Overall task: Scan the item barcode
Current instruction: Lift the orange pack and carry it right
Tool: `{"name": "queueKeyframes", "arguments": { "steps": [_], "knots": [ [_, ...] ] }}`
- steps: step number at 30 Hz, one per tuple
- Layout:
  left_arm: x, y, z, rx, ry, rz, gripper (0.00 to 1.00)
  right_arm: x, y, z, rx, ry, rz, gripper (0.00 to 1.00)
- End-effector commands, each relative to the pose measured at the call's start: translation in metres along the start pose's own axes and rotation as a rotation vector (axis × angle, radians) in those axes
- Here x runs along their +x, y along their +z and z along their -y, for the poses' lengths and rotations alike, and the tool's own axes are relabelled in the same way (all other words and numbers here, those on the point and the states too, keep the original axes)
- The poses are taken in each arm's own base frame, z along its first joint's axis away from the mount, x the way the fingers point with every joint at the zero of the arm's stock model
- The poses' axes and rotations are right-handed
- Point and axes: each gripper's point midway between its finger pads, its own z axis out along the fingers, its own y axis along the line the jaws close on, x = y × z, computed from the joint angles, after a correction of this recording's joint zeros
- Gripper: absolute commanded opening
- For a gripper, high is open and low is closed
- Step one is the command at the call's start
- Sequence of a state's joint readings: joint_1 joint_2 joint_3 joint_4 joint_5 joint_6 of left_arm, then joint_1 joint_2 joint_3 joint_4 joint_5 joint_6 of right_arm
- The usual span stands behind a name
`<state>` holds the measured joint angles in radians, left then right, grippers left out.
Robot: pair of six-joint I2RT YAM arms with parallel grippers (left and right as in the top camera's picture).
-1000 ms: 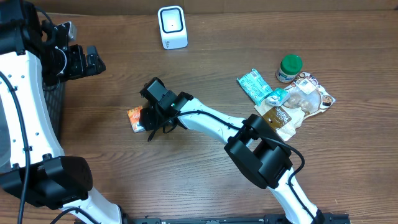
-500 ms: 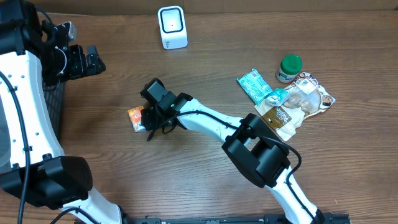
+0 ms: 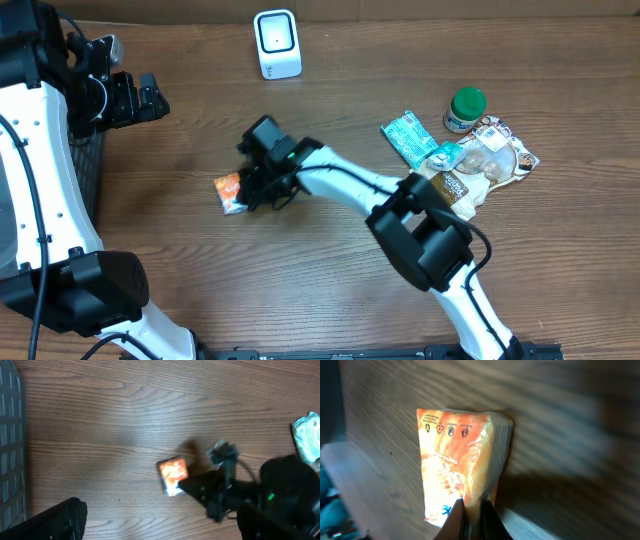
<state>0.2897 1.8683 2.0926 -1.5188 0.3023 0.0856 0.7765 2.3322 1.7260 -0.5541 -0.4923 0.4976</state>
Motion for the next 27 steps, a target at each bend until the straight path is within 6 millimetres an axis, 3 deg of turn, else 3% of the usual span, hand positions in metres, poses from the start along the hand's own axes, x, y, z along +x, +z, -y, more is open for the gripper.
{"name": "queueKeyframes", "arguments": {
  "steps": [1, 7, 15, 20, 27],
  "knots": [
    [-0.002, -0.003, 0.000, -0.001, 0.017, 0.013, 1.00, -0.009, -0.024, 0.002, -0.119, 0.014, -0.029, 0.04],
    [-0.002, -0.003, 0.000, -0.001, 0.017, 0.013, 0.99, -0.020, -0.099, -0.029, -0.447, -0.119, -0.047, 0.04],
    [-0.002, -0.003, 0.000, -0.001, 0.017, 0.013, 1.00, -0.022, -0.212, -0.020, -0.705, -0.198, 0.022, 0.04],
    [-0.002, -0.003, 0.000, -0.001, 0.017, 0.013, 0.99, -0.021, -0.270, -0.013, -0.923, -0.173, 0.081, 0.04],
    [-0.002, -0.003, 0.000, -0.001, 0.017, 0.013, 0.99, -0.024, -0.295, 0.023, -0.910, 0.049, 0.094, 0.04]
  ]
}}
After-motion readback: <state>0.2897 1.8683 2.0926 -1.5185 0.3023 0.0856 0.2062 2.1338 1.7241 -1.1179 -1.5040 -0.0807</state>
